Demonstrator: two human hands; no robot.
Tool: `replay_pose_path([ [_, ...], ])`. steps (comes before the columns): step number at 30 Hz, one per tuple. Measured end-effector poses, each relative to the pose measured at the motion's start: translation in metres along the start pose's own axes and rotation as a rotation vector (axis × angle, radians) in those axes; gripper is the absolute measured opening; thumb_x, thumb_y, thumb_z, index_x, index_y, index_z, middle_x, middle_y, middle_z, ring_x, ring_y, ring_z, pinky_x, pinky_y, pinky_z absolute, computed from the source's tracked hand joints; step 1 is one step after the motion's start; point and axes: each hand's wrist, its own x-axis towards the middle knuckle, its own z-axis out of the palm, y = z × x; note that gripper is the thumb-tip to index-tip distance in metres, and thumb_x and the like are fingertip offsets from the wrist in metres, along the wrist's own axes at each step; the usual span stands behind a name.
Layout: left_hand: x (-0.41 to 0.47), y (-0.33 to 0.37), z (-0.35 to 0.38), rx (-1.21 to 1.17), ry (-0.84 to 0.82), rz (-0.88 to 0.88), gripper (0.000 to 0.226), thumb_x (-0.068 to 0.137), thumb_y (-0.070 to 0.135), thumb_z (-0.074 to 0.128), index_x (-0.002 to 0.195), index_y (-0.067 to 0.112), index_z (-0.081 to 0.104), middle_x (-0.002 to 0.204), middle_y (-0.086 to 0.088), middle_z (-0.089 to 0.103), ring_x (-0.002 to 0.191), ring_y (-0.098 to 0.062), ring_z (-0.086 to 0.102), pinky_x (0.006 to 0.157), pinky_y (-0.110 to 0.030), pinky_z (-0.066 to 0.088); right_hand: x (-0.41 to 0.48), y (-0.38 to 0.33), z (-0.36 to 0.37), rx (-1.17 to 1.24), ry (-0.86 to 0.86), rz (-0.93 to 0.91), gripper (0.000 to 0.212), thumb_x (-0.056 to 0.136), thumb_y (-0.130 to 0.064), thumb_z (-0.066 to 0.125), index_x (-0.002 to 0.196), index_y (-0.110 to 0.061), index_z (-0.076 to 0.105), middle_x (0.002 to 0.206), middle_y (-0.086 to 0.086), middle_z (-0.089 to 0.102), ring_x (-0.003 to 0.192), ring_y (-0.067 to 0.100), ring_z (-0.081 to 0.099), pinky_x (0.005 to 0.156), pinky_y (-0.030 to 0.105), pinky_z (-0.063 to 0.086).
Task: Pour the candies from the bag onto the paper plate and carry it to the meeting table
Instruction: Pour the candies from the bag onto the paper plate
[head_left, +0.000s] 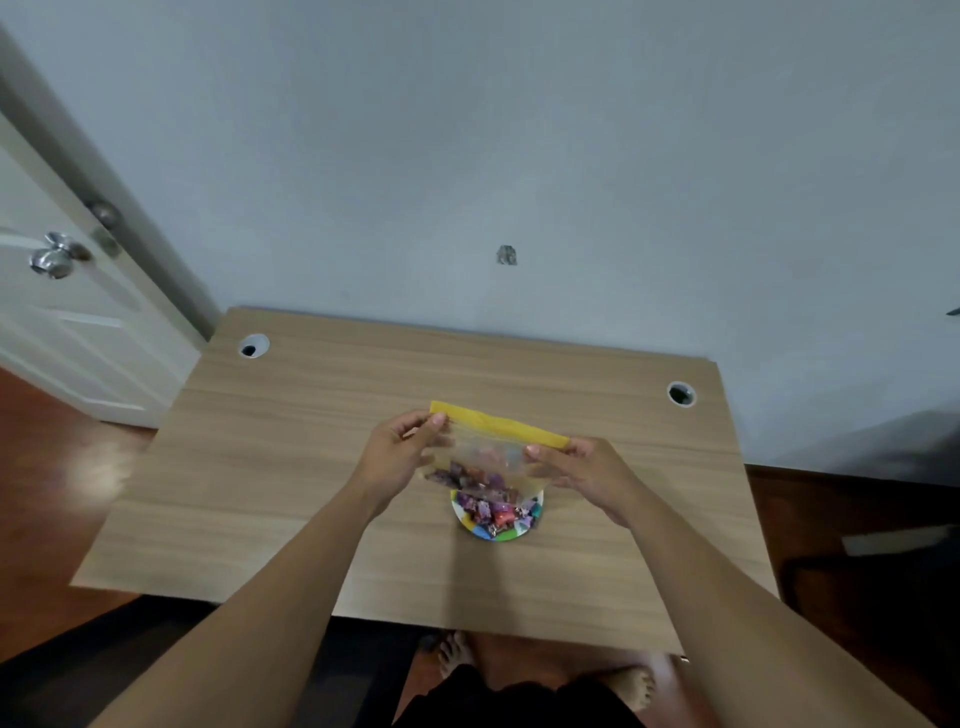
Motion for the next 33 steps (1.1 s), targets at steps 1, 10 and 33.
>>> replay_pose_path([
  [1,0.001,0.002,-0.001,0.007,0.008,0.008,0.026,0.102,0.027,0.071,0.107,0.002,0.078,0.093,-0.001,0.078,0.094,-0.018,0.076,0.084,-0.038,0.050,-0.001,-0.003,-0.002,-0.037,-0.007,-0.017,0.037,0.090,-0.039,0.087,0.113,-0.010,0.082,0.106,0.001,0.086,0.105,0.020,0.083,0.089,0.033,0.054],
  [10,0.003,0.016,0.007,-0.023,-0.007,0.128,0.009,0.093,0.007,0.078,0.098,-0.001,0.078,0.086,-0.012,0.078,0.077,-0.016,0.074,0.071,-0.020,0.058,0.000,-0.045,0.008,-0.428,-0.062,-0.192,0.032,0.082,-0.050,0.091,0.105,-0.030,0.084,0.092,-0.012,0.082,0.082,-0.005,0.072,0.073,0.014,0.049],
  [33,-0.006,0.025,0.010,0.065,-0.022,0.220,0.021,0.090,0.007,0.082,0.107,-0.005,0.077,0.095,-0.024,0.078,0.085,-0.010,0.073,0.082,-0.018,0.057,0.010,-0.078,0.056,-0.582,0.047,-0.436,0.022,0.091,-0.046,0.082,0.091,-0.024,0.081,0.081,-0.006,0.075,0.070,0.003,0.059,0.065,0.025,0.044],
])
